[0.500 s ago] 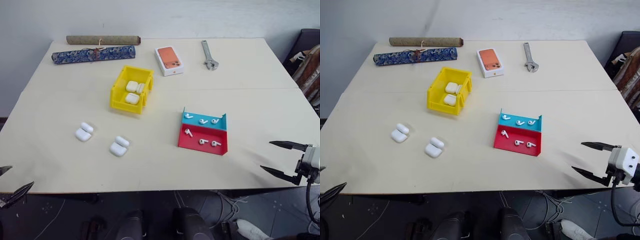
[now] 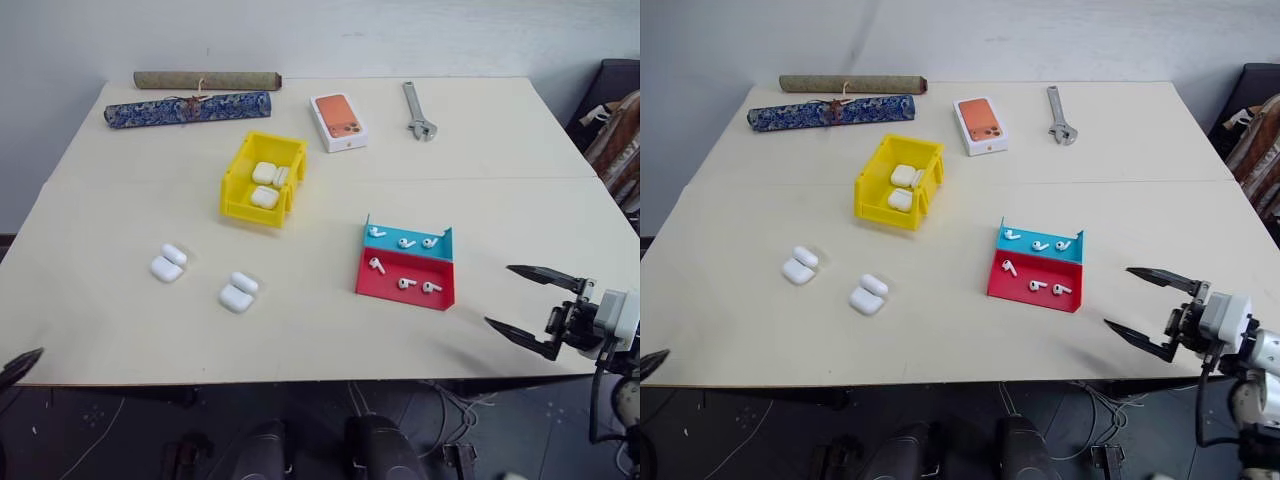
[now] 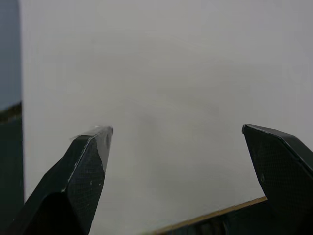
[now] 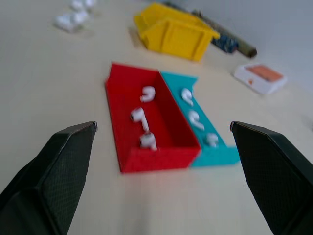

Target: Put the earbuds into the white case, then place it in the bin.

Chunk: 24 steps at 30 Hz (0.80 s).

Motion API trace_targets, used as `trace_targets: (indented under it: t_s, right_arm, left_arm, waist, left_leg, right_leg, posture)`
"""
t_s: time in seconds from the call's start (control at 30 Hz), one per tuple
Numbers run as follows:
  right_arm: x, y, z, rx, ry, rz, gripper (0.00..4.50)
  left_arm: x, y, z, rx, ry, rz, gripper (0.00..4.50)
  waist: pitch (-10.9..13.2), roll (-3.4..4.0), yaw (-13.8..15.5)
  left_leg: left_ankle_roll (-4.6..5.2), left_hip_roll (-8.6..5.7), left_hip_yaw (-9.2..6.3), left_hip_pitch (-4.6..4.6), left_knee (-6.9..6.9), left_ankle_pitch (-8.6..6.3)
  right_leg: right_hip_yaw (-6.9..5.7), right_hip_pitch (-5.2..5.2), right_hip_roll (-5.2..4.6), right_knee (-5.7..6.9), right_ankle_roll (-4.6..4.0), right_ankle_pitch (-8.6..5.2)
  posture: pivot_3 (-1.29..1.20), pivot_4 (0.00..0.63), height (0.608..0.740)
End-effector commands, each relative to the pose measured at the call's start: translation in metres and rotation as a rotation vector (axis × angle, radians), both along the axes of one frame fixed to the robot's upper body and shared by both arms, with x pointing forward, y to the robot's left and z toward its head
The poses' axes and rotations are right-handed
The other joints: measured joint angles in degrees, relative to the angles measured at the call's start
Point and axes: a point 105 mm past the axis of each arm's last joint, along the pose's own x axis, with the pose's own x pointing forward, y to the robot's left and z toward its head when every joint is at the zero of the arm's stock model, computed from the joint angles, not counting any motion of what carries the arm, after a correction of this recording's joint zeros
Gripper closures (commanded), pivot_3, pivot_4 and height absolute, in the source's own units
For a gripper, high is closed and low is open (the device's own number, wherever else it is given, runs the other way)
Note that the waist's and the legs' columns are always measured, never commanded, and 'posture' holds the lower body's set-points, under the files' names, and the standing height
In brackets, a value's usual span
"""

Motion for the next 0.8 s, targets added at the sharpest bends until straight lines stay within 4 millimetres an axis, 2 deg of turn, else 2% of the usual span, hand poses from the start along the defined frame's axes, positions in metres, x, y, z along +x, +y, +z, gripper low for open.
trace_targets:
  t_s: [0.03, 0.13, 0.27, 0.33, 0.37, 0.47, 0.63, 0.73, 0.8]
  right_arm:
    - [-0.012, 0.021, 0.014, 0.049, -0.067, 0.098, 0.0]
    - [-0.019, 0.033, 0.012, 0.069, -0.101, 0.151, 0.0]
    - [-0.018, 0.037, 0.01, 0.083, -0.124, 0.133, 0.0]
    - [-0.017, 0.037, 0.01, 0.08, -0.127, 0.127, 0.0]
    - [-0.015, 0.037, 0.011, 0.082, -0.122, 0.118, 0.0]
    - [-0.01, 0.041, 0.015, 0.093, -0.117, 0.111, 0.0]
    - [-0.004, 0.051, 0.016, 0.104, -0.096, 0.136, 0.0]
    - [0.001, 0.06, 0.019, 0.106, -0.103, 0.154, 0.0]
    - [0.004, 0.066, 0.025, 0.106, -0.12, 0.156, 0.0]
  left_arm:
    - [-0.018, 0.005, -0.001, -0.158, 0.141, 0.095, 0.01]
    - [-0.012, -0.007, 0.005, -0.208, 0.208, 0.054, 0.01]
    - [0.018, -0.037, 0.028, -0.224, 0.22, -0.066, 0.01]
    - [0.038, -0.055, 0.043, -0.208, 0.223, -0.134, 0.01]
    - [0.049, -0.073, 0.051, -0.202, 0.266, -0.199, 0.01]
    - [0.068, -0.104, 0.063, -0.118, 0.37, -0.317, 0.01]
    - [0.11, -0.136, 0.066, -0.021, 0.391, -0.43, 0.01]
    - [0.148, -0.147, 0.059, 0.081, 0.413, -0.424, 0.01]
    - [0.167, -0.154, 0.059, 0.145, 0.436, -0.421, 0.01]
  waist:
    - [-0.02, -0.04, 0.07]
    - [-0.05, -0.09, 0.21]
    - [-0.15, -0.26, 0.75]
    - [-0.17, -0.3, 0.8]
    - [-0.18, -0.31, 0.78]
    - [-0.19, -0.32, 0.24]
    - [-0.13, 0.01, -0.36]
    - [-0.09, -0.07, 0.29]
    - [-0.06, -0.14, 0.59]
  left_leg:
    - [0.0, -0.01, 0.01, 0.0, 0.0, 0.0]
    - [0.0, -0.02, 0.01, 0.0, 0.01, -0.01]
    - [-0.36, -0.04, -0.14, -0.01, 0.01, -0.16]
    - [-0.43, -0.05, -0.19, -0.03, 0.02, -0.13]
    - [-0.44, -0.06, -0.19, -0.02, 0.02, -0.12]
    - [-0.57, -0.06, -0.18, -0.04, -0.02, -0.05]
    - [-0.54, -0.02, 0.04, 0.0, -0.1, 0.22]
    - [-0.6, -0.01, 0.06, 0.01, 0.03, 0.32]
    - [-0.56, -0.05, 0.08, -0.05, 0.18, 0.41]
  right_leg:
    - [0.0, 0.0, -0.01, -0.02, 0.01, 0.0]
    - [0.02, 0.01, -0.03, -0.05, 0.01, 0.01]
    - [0.01, 0.03, -0.03, -0.07, -0.02, -0.01]
    - [0.01, 0.04, -0.03, -0.1, -0.04, -0.02]
    - [0.01, 0.04, -0.04, -0.09, -0.04, -0.02]
    - [0.03, 0.03, -0.03, -0.1, -0.05, -0.02]
    - [0.15, -0.06, 0.17, -0.01, -0.04, -0.02]
    - [0.14, -0.13, 0.3, 0.51, -0.03, -0.03]
    - [0.17, -0.19, 0.33, 0.58, -0.01, -0.06]
  posture:
    - [0.0, 0.15, 0.74]
    - [0.0, 0.15, 0.74]
    - [0.0, 0.15, 0.74]
    - [0.0, 0.15, 0.74]
    - [0.0, 0.15, 0.74]
    - [0.0, 0.15, 0.74]
    - [0.0, 0.15, 0.74]
    - [0.0, 0.15, 0.74]
    - [0.0, 0.15, 0.74]
